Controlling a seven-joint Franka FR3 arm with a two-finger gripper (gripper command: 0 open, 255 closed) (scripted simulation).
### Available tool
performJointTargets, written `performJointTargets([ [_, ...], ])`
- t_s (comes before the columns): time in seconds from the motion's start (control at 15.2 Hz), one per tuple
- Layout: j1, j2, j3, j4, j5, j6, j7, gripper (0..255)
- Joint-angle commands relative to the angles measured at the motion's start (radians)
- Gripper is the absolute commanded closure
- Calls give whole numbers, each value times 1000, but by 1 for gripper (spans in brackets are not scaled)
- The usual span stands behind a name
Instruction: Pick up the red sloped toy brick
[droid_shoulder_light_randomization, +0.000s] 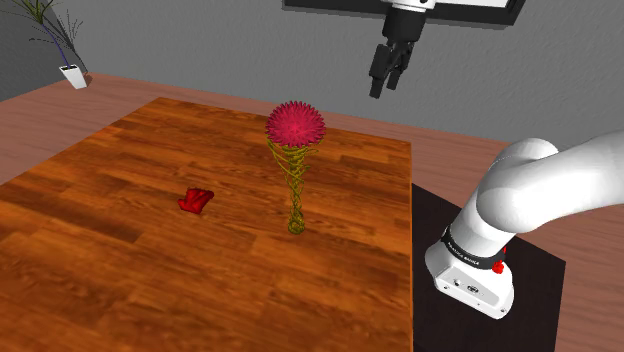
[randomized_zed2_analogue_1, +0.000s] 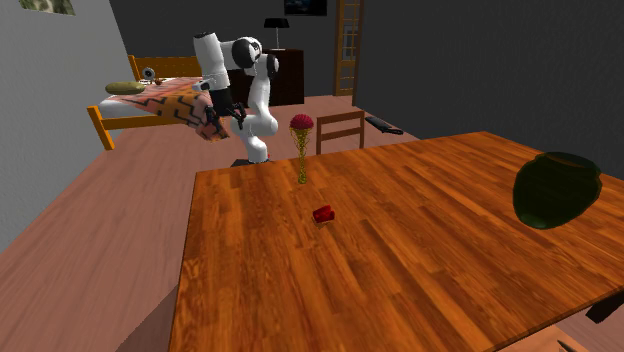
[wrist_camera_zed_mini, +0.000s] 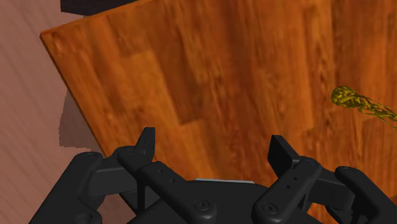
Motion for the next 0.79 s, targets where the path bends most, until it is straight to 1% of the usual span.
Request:
performJointTargets([
  [0.0,0,0,0,0,0,0,0,0],
  [0.4,46,154,111,45,45,110,86,0],
  [0.73,74,304,199,115,58,189,160,0],
])
